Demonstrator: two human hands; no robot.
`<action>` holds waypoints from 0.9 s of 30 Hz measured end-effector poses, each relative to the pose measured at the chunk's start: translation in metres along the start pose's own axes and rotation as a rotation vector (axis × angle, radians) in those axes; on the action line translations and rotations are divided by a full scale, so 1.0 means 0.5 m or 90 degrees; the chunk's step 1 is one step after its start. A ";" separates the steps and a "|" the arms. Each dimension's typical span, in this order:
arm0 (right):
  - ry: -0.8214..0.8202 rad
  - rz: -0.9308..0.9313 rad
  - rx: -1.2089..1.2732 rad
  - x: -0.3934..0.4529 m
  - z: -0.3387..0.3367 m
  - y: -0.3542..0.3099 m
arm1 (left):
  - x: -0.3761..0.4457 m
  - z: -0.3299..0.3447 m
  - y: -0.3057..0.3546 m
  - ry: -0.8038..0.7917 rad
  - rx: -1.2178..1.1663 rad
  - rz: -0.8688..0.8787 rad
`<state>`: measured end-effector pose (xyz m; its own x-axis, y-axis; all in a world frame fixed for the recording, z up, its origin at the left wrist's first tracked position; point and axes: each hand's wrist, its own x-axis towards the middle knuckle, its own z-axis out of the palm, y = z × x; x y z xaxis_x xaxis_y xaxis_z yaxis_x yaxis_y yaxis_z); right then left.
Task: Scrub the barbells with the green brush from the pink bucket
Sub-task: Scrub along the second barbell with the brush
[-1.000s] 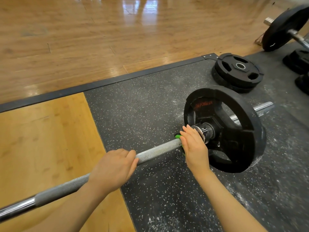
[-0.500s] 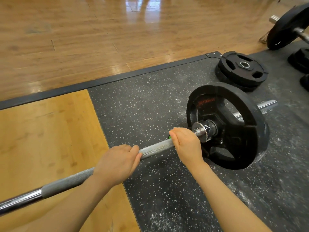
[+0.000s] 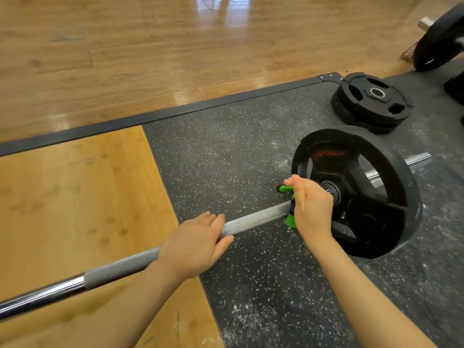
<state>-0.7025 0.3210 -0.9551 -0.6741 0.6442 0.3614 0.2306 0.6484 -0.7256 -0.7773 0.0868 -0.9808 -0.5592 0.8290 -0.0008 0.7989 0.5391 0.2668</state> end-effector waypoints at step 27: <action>-0.083 -0.024 -0.134 -0.179 -0.101 0.037 | -0.097 0.015 0.124 -0.089 -0.065 -0.080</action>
<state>-0.6023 0.2957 -0.9715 -0.7671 0.5685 0.2973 0.3349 0.7501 -0.5702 -0.6988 0.0814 -0.9715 -0.6111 0.7726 -0.1723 0.6939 0.6276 0.3530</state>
